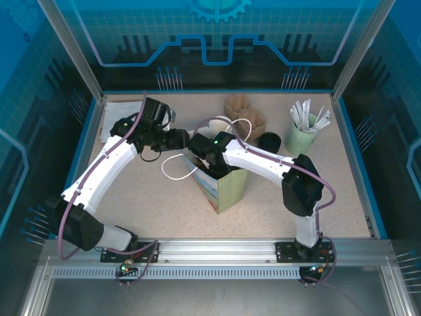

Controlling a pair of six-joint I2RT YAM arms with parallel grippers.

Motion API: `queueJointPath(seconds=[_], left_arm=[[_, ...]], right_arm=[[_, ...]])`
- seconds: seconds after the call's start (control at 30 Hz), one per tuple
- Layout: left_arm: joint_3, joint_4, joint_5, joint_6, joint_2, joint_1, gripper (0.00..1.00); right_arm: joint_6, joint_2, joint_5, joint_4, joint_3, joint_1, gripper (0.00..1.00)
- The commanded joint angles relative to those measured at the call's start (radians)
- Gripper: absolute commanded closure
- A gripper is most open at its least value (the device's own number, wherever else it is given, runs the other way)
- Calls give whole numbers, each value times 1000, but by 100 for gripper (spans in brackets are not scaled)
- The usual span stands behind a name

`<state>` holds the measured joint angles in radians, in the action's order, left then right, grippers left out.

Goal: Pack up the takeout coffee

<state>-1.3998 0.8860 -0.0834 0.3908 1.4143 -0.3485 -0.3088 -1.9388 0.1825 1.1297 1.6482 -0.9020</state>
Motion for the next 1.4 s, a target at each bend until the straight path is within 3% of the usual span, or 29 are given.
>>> queueJointPath(seconds=[0.0, 0.83, 1.37], left_arm=[[-27, 26, 14, -15, 12, 6, 36], [-33, 34, 32, -18, 21, 6, 35], [-44, 33, 5, -19, 15, 6, 38]], right_arm=[[10, -28, -8, 33, -25, 10, 18], [23, 14, -16, -10, -43, 10, 18], [16, 39, -20, 11, -4, 10, 0]])
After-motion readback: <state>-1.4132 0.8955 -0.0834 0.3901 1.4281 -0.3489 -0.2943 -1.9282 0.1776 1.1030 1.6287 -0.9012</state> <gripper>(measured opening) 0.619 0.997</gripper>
